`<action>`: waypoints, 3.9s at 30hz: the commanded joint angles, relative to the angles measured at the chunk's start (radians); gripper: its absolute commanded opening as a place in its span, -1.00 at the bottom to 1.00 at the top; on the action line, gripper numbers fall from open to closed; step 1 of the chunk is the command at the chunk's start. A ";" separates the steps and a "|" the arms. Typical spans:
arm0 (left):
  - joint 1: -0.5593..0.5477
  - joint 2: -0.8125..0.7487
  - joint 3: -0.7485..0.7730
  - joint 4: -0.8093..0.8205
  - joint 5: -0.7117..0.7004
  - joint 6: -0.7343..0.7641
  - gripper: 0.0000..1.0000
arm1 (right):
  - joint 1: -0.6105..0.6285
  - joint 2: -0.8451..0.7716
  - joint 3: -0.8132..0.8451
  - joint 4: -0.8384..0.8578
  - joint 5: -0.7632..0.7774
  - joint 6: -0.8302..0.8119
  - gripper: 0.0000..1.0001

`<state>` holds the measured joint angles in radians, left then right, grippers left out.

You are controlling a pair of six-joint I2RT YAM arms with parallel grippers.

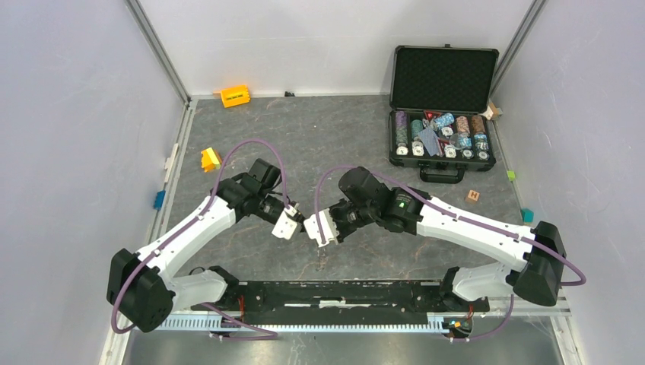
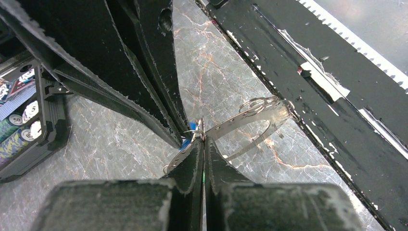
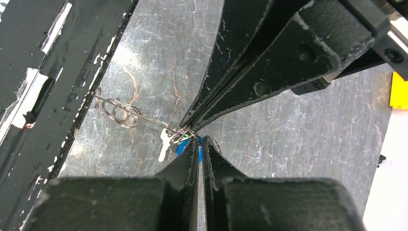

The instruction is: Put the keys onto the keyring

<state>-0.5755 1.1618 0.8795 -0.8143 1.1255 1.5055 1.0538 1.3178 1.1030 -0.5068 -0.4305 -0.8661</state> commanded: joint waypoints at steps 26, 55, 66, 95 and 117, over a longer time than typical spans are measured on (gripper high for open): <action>0.055 -0.069 -0.001 0.021 0.103 0.013 -0.95 | -0.283 -0.209 -0.235 0.074 -0.103 -0.024 -0.53; 0.077 -0.083 -0.003 0.021 0.069 -0.018 -0.95 | -0.357 0.090 -0.405 0.202 -0.145 0.175 0.01; 0.076 -0.081 -0.007 0.021 0.071 -0.014 -0.96 | -0.358 0.127 -0.376 0.197 -0.129 0.179 -0.25; 0.077 -0.087 -0.016 0.020 0.078 -0.012 -0.96 | -0.359 0.155 -0.391 0.169 -0.114 0.161 -0.65; 0.077 -0.062 0.001 0.021 0.098 -0.013 -0.96 | -0.362 -0.020 -0.252 0.118 -0.216 0.019 -1.00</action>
<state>-0.5049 1.0973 0.8619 -0.8131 1.1709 1.5040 0.6971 1.3849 0.7643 -0.3794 -0.5529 -0.7597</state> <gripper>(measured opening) 0.025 0.006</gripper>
